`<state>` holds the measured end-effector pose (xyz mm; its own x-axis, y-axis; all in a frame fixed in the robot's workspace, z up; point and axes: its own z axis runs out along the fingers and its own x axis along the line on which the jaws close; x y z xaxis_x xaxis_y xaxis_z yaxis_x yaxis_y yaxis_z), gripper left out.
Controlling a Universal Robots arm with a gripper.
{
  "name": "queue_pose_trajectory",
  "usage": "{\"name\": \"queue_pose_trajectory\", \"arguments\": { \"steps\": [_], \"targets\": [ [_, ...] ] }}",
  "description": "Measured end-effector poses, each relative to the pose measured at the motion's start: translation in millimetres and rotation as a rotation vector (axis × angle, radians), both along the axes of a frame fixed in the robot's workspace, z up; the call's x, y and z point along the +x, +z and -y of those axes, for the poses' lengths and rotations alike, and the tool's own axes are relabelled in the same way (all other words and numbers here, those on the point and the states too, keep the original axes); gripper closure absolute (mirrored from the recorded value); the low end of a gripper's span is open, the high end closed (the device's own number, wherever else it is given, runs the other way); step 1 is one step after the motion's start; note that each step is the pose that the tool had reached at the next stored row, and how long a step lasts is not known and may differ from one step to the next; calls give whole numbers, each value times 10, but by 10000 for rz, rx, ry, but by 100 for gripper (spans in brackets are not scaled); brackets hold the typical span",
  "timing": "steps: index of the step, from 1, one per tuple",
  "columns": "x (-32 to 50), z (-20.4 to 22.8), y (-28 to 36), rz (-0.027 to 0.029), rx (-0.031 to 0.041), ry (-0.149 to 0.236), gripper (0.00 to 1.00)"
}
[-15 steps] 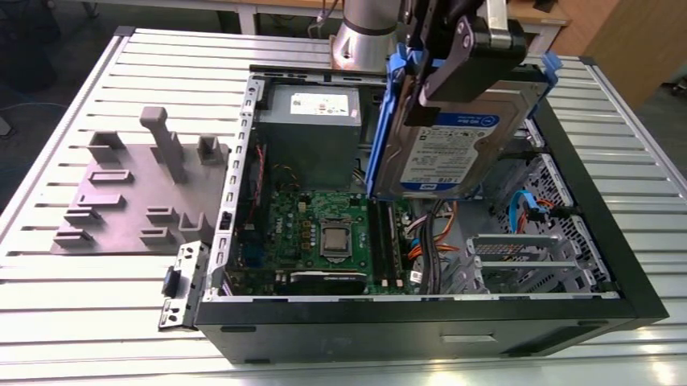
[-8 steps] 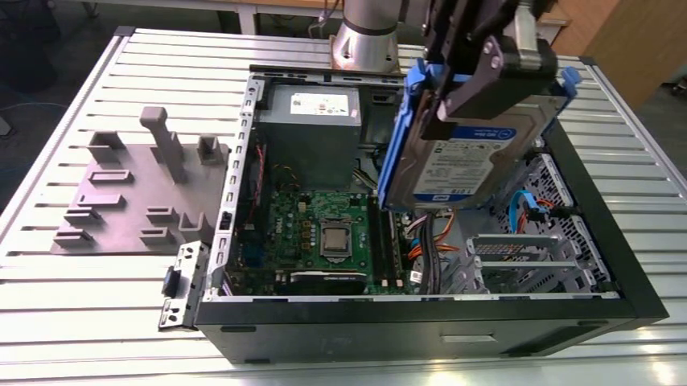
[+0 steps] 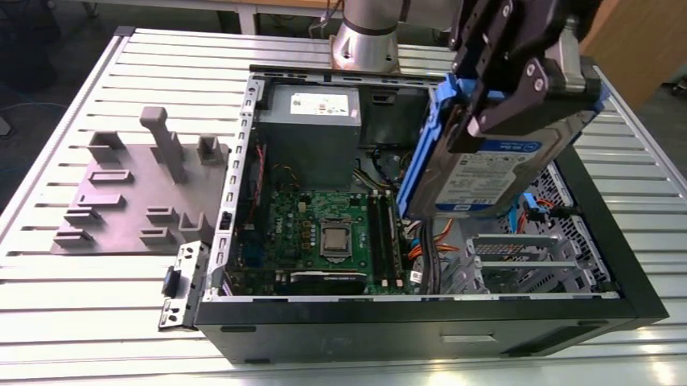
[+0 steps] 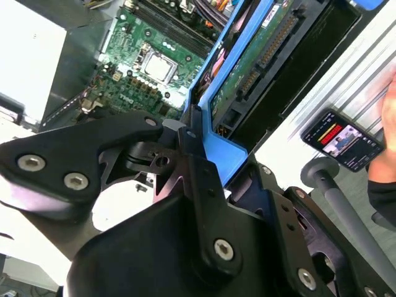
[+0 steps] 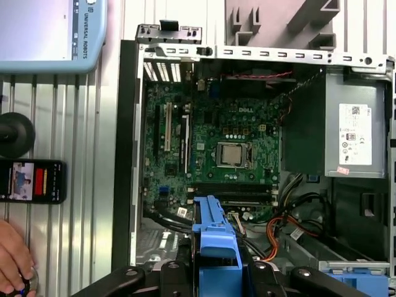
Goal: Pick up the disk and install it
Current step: 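Insert the disk into the insertion slot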
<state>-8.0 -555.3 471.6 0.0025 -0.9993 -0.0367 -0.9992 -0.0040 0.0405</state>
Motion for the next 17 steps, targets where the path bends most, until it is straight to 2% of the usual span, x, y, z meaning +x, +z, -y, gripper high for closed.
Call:
{"name": "queue_pose_trajectory", "arguments": {
  "steps": [5, 12, 17],
  "targets": [
    [25, 96, -44, 0, 49, 0, 63],
    [163, 143, -74, 0, 50, 0, 63],
    [243, 201, -106, 0, 49, 0, 63]
  ]
}}
